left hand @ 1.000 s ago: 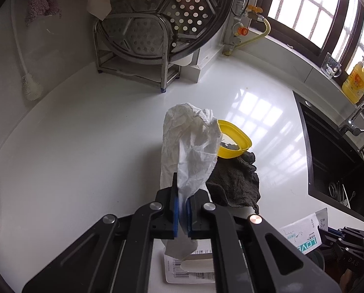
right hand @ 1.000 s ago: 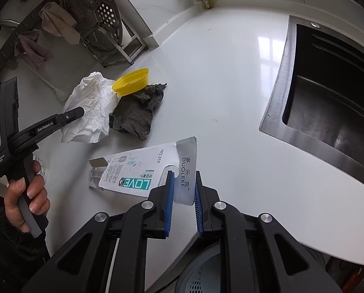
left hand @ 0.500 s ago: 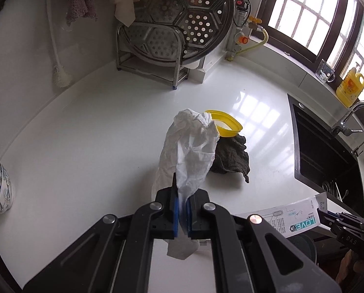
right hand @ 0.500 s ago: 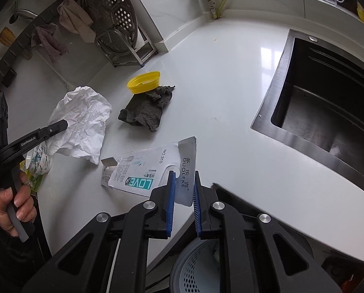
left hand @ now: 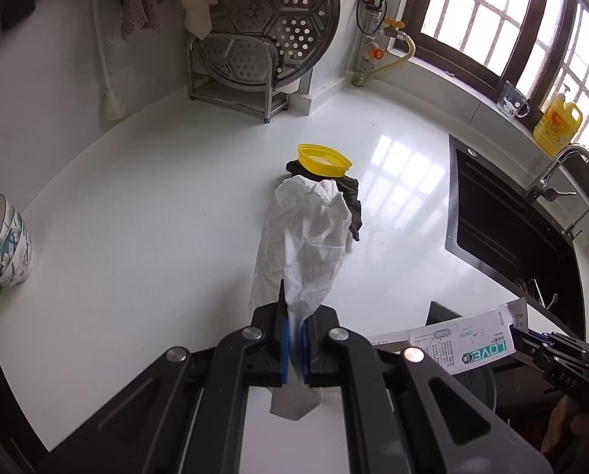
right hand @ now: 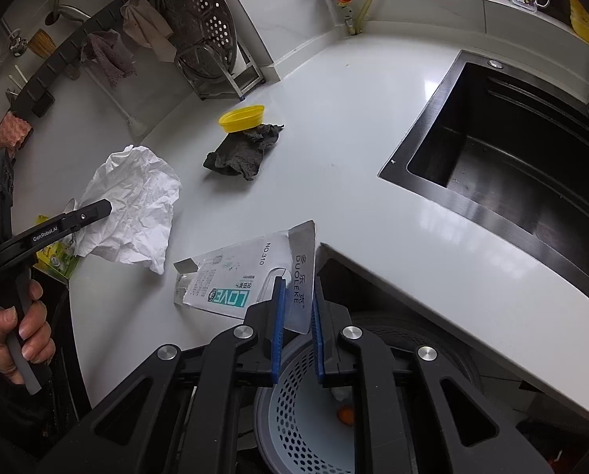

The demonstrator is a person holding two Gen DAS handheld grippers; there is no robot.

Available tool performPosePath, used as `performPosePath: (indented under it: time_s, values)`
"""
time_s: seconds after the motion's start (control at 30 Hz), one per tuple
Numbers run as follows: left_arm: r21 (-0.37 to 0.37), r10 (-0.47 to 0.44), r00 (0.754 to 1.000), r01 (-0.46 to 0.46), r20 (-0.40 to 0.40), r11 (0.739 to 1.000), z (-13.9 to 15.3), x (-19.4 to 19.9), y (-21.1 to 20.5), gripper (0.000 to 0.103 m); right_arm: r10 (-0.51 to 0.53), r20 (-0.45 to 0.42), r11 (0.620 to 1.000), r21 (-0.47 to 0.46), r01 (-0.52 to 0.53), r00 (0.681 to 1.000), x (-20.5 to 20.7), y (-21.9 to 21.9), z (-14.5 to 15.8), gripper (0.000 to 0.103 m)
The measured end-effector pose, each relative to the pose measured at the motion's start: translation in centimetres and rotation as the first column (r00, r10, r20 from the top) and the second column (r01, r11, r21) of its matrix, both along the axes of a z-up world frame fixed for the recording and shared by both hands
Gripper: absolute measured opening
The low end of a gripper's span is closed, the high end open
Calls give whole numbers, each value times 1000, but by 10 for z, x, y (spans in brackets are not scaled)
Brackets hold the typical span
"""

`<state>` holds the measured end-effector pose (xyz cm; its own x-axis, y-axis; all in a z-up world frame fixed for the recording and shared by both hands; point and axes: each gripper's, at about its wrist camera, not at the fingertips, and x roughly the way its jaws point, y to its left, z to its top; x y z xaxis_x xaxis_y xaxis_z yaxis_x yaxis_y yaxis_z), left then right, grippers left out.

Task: Collect trash
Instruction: 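Carry the white paper in left tool and card package in right tool over the bin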

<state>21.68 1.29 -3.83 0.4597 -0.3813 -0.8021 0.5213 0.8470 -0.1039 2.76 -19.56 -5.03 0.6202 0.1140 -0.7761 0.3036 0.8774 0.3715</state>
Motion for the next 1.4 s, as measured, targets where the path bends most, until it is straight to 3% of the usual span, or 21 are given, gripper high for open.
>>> performPosePath:
  time_s: [0.53,0.6,0.9,1.07,1.4]
  values:
    - [-14,-30,999,30,-11,999,4,-120,-36,5,38,-26,997,-70,-40,999,-107,-29,4,11]
    - [-14,-38,999,38,-16,999,2,-134,-41,5,49,-34,996,-70,-51,998,-115,-32,1,6]
    - [16,-47,998,48,-48,999,-19,-181,-59,5,75,-100,996,-34,-79,992,-129,-36,-39,4]
    - [35,-61,996,63,-72,997,-35,-201,-70,5,117,-123,989,-78,-127,985,-133,-26,-47,4]
    - [65,-77,987,87,-138,994,-72,-223,-97,5,127,-126,990,-48,-134,984,-132,-37,-63,4]
